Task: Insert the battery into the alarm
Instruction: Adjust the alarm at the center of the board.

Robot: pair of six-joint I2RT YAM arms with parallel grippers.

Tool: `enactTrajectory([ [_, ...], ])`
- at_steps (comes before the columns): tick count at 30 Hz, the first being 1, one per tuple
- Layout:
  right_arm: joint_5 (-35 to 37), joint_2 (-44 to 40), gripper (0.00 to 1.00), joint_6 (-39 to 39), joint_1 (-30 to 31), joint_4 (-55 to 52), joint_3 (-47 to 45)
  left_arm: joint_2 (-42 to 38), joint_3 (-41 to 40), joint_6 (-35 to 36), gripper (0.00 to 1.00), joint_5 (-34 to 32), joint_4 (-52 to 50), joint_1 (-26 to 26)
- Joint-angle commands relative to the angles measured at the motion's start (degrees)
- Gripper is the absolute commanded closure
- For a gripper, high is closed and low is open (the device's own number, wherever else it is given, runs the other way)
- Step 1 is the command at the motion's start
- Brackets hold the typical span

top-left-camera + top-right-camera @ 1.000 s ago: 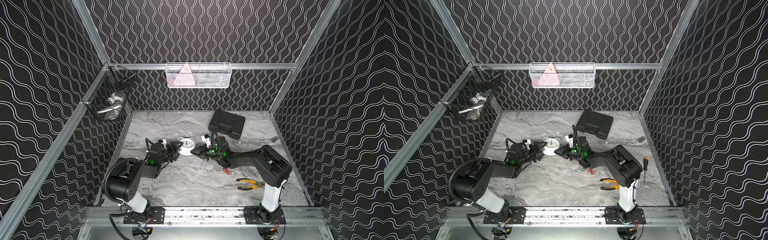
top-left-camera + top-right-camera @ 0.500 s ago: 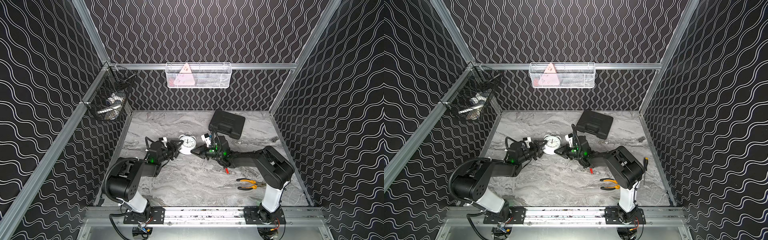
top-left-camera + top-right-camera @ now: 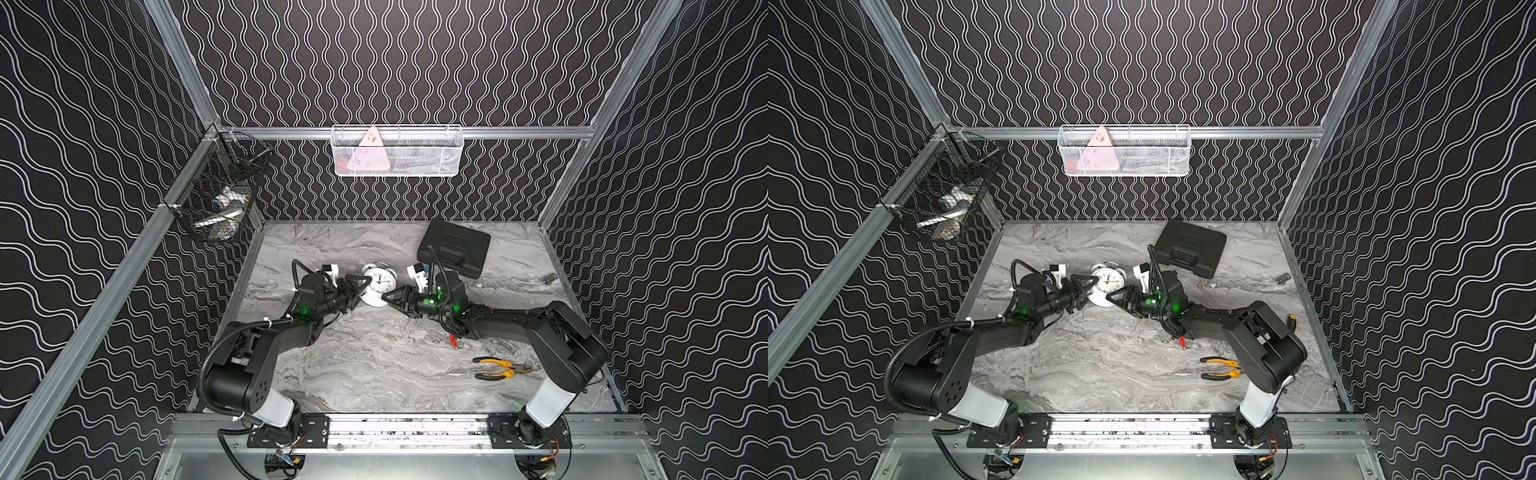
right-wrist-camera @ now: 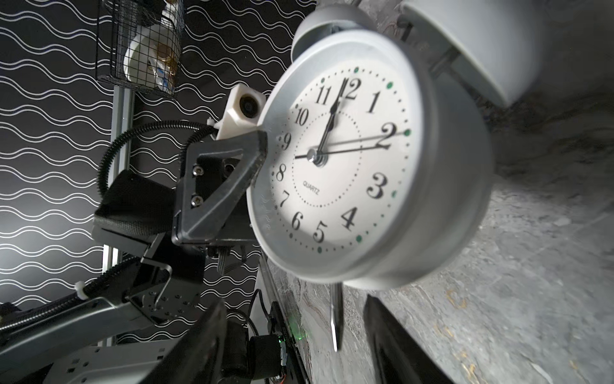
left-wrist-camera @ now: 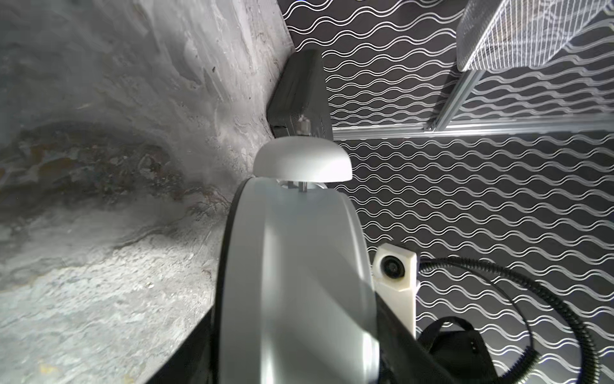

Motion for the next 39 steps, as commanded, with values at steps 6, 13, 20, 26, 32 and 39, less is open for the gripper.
enactTrajectory([
  [6,11.4,-10.8,0.21,-9.2,-0.6,-15.6,-3.3,-11.0,11.5,29.6,0.56,-15.7,-37.6,-2.3],
  [13,14.5,-14.0,0.21,-11.6,-1.8,-21.5,-3.2,-13.1,21.0,43.6,0.55,-40.9,-57.8,-12.9],
  [20,13.7,-16.6,0.21,-11.0,-5.9,-24.3,-4.0,-9.4,27.8,47.8,0.55,-63.0,-69.8,-25.1],
  [26,6.0,-15.2,0.21,-5.2,-11.8,-17.5,-8.4,-3.4,31.4,49.0,0.55,-74.6,-76.7,-32.5],
  [32,5.9,-15.3,0.21,-3.9,-13.7,-15.0,-10.5,5.8,34.5,49.6,0.55,-80.5,-79.8,-37.0],
  [39,2.6,-14.0,0.21,-2.0,-13.9,-11.2,-11.9,13.1,36.3,48.8,0.55,-81.1,-80.1,-38.4],
])
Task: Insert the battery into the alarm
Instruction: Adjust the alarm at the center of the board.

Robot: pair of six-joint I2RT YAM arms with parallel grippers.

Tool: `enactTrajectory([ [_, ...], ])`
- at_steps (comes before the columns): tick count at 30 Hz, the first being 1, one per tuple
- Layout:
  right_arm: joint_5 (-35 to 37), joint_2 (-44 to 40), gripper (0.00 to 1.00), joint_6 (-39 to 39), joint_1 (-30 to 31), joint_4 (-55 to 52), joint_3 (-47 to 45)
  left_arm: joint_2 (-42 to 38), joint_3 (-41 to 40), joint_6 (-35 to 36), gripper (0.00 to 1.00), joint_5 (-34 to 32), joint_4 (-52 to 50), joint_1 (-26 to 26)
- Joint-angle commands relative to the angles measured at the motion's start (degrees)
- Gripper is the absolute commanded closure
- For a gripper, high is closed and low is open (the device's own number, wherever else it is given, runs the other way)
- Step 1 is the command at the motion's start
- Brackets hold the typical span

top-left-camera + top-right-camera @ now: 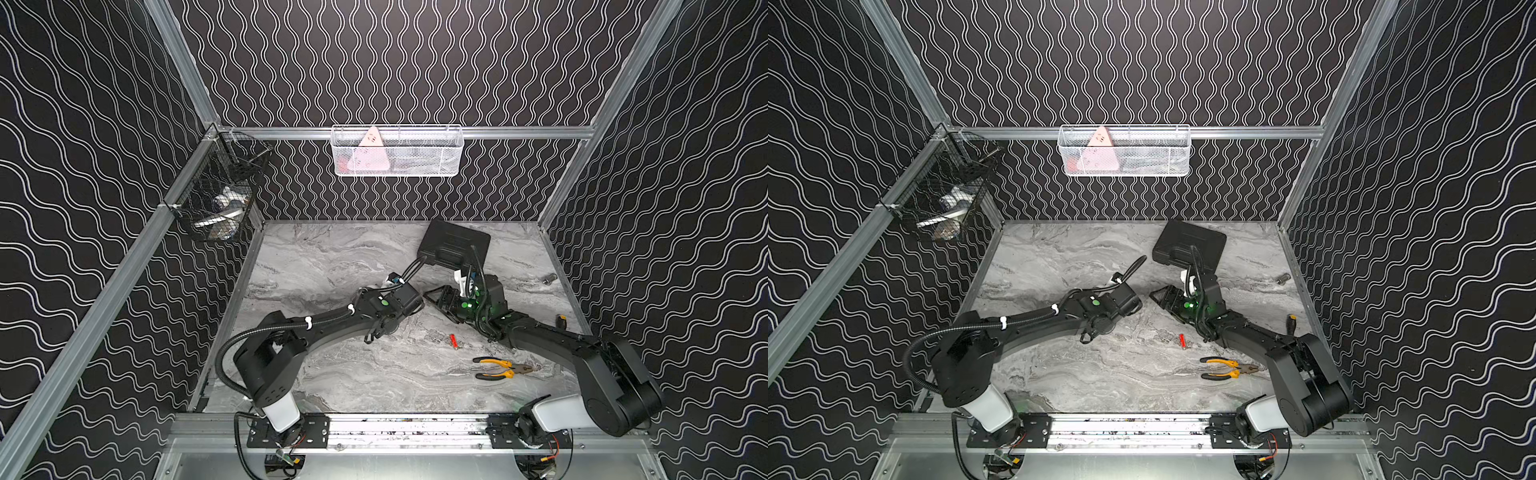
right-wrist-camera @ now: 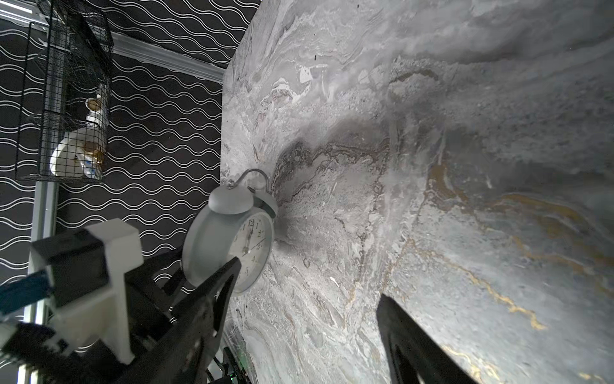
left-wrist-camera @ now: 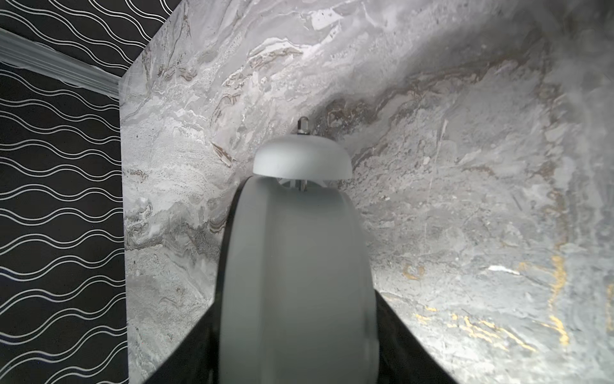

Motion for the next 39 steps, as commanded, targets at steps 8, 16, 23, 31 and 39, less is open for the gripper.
enactTrajectory([
  [8,-4.2,0.9,0.21,5.4,-0.1,11.6,-4.1,6.8,0.5,0.9,0.54,-5.4,0.7,-0.2],
  [16,-1.1,-3.9,0.21,0.9,-0.1,3.8,-3.5,8.3,0.3,1.5,0.39,-8.4,1.5,-0.3],
  [23,-0.9,-4.6,0.21,0.9,-0.2,3.8,-4.0,9.1,-0.1,1.8,0.08,-9.3,2.2,-0.3],
  [31,-0.2,-5.2,0.21,0.7,-0.2,3.5,-4.5,10.9,1.1,2.8,0.01,-3.5,2.6,-0.7],
  [39,0.2,-4.8,0.21,0.4,-0.2,3.3,-4.3,12.1,5.9,3.3,0.01,11.0,-1.5,-2.2],
])
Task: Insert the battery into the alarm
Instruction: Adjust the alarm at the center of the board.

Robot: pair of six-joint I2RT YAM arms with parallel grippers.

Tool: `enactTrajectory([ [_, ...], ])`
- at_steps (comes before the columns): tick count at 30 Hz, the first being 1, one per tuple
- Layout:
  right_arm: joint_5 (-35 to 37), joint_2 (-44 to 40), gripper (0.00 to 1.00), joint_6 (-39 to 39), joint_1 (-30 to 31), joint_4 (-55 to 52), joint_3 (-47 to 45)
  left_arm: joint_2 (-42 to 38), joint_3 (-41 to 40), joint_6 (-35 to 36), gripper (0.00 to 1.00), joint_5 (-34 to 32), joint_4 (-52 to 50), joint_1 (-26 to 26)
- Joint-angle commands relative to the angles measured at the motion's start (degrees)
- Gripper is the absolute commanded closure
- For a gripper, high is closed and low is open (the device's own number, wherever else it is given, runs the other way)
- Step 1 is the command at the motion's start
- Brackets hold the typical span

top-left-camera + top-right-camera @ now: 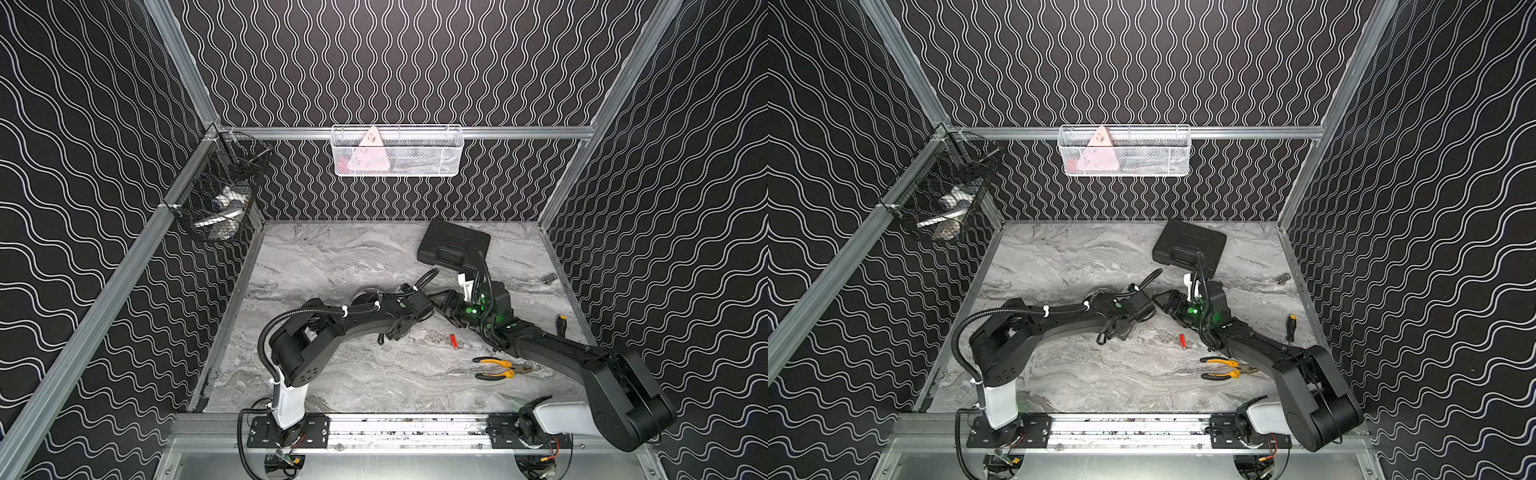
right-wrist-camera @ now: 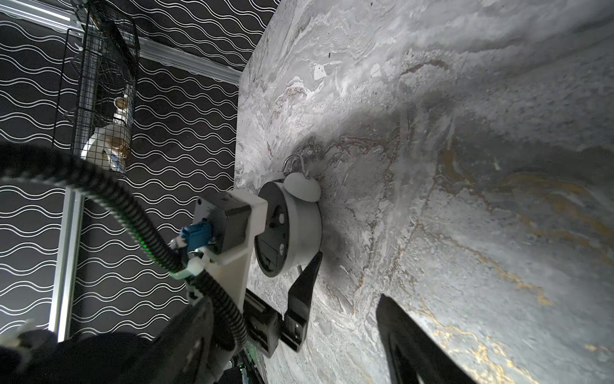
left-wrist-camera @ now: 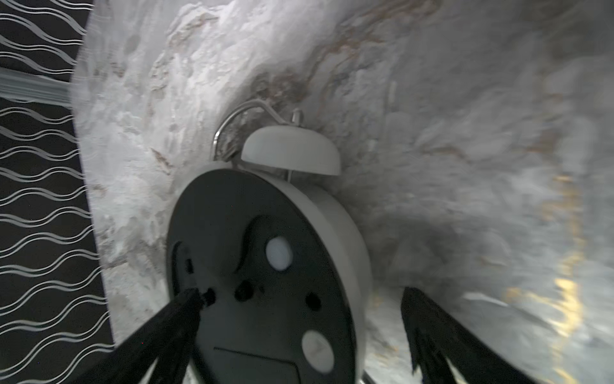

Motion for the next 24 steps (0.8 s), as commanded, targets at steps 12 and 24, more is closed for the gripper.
enactTrajectory([
  [12,-0.9,1.9,0.21,-4.2,0.2,-3.9,3.2,-20.8,-8.9,-4.8,0.01,19.9,13.4,11.3],
  [24,-3.3,7.4,0.20,-5.1,4.6,-4.8,7.9,-17.0,-18.6,-18.6,0.05,55.3,33.7,35.4],
])
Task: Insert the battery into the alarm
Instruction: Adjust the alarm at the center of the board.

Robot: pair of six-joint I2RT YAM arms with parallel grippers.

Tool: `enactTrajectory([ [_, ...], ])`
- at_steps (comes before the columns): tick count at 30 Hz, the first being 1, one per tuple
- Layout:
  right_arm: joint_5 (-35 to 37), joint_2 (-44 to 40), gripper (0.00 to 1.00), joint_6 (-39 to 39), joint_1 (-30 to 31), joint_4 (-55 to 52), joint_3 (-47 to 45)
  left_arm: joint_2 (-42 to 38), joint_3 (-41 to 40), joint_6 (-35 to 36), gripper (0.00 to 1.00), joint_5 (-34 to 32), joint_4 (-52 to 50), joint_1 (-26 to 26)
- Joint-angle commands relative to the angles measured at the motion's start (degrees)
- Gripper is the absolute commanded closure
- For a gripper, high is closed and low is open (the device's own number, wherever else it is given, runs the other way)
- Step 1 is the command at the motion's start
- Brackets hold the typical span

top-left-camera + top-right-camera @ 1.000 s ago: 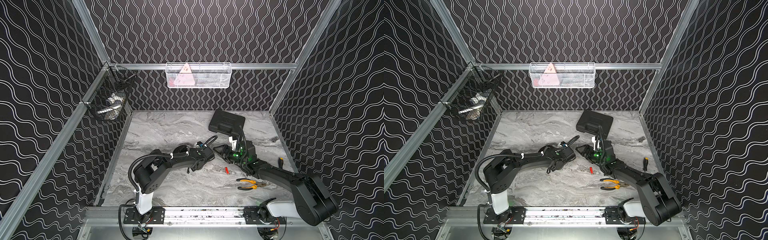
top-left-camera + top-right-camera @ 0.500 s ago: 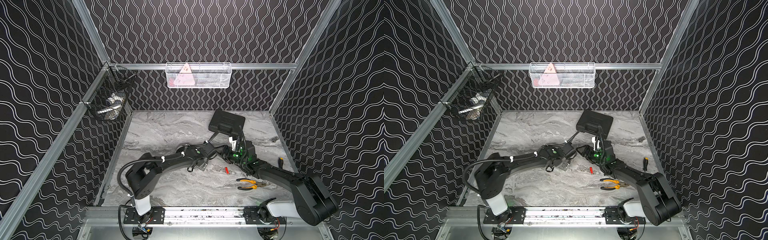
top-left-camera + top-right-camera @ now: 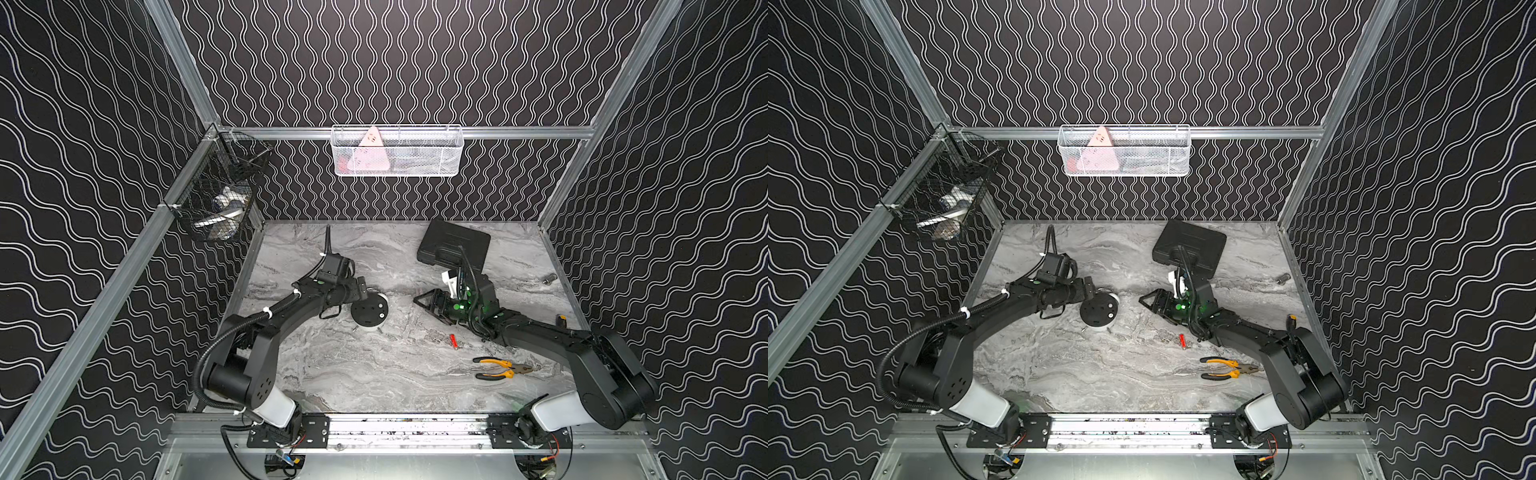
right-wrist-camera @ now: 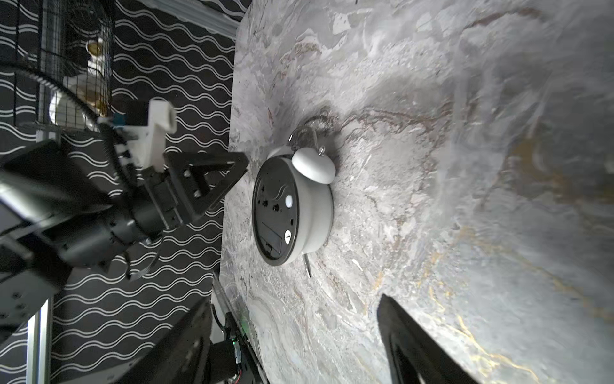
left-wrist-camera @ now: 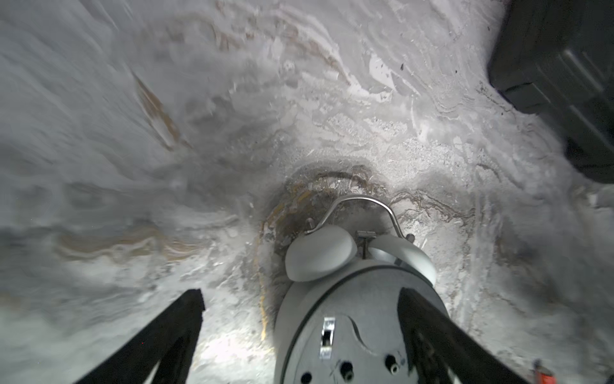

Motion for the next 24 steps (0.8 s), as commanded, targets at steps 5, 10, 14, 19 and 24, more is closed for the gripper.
enactTrajectory([
  [5,0.2,-0.5,0.20,-1.1,0.4,-1.1,0.3,3.3,-3.1,-9.8,0.06,19.1,14.9,1.2],
  [10,0.7,-0.9,0.20,-1.4,0.4,-1.8,0.3,1.1,-7.5,-12.1,0.07,21.6,17.3,-0.8],
  [14,1.1,-0.6,0.21,-0.2,0.6,-2.4,0.4,-2.7,-10.2,-11.4,0.07,19.2,14.7,-4.4],
  [19,2.9,-0.2,0.23,3.1,1.4,-1.7,-1.7,-7.5,-13.0,-11.7,0.07,16.8,11.9,-9.0],
  [24,7.2,-3.2,0.24,8.4,1.5,0.3,-7.2,-9.1,-14.6,-15.1,0.08,16.6,14.2,-15.4],
])
